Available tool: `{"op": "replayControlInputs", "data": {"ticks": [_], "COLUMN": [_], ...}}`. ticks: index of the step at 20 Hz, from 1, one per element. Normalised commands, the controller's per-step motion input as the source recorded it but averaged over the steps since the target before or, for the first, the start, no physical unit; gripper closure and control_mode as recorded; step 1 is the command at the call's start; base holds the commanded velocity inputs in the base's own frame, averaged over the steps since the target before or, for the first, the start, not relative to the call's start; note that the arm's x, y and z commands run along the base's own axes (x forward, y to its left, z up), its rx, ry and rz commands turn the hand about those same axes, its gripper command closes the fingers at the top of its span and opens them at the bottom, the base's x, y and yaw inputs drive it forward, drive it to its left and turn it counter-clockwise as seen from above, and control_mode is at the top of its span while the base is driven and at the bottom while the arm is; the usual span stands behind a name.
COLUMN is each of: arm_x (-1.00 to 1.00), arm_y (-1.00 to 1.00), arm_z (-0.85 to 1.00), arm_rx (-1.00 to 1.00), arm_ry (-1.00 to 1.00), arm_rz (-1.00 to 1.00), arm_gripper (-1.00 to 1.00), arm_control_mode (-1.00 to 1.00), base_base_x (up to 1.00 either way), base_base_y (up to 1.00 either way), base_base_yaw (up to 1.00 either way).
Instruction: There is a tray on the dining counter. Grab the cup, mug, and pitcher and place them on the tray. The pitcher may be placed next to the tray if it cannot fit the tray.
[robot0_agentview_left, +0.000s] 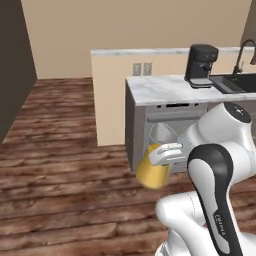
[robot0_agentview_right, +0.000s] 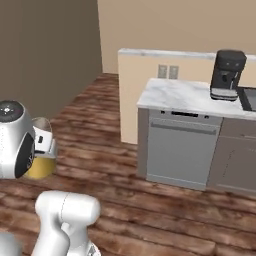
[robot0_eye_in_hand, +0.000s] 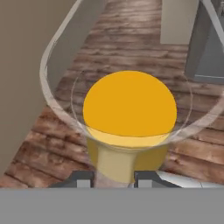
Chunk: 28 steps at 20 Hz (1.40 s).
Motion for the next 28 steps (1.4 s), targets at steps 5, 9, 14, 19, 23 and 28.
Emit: {"op": "replayControlInputs", "data": {"ticks": [5, 9, 14, 19, 23, 28], "arm_x": [0.0, 0.0, 0.0, 0.0, 0.0, 0.0], "arm_y": [0.0, 0.0, 0.0, 0.0, 0.0, 0.0], "arm_z": [0.0, 0.0, 0.0, 0.0, 0.0, 0.0], "arm_rx": [0.0, 0.0, 0.0, 0.0, 0.0, 0.0], "arm_ry": [0.0, 0.0, 0.0, 0.0, 0.0, 0.0], "arm_rz": [0.0, 0.0, 0.0, 0.0, 0.0, 0.0], "arm_gripper": [1.0, 1.0, 1.0, 1.0, 1.0, 1.0], "arm_control_mode": [1.0, 1.0, 1.0, 1.0, 1.0, 1.0], "base_base_x": [1.0, 1.0, 1.0, 1.0, 1.0, 1.0], "base_base_y": [0.93, 1.0, 1.0, 0.94, 0.74, 0.36], "base_base_yaw": [-0.09, -0.11, -0.11, -0.25, -0.23, -0.14]}}
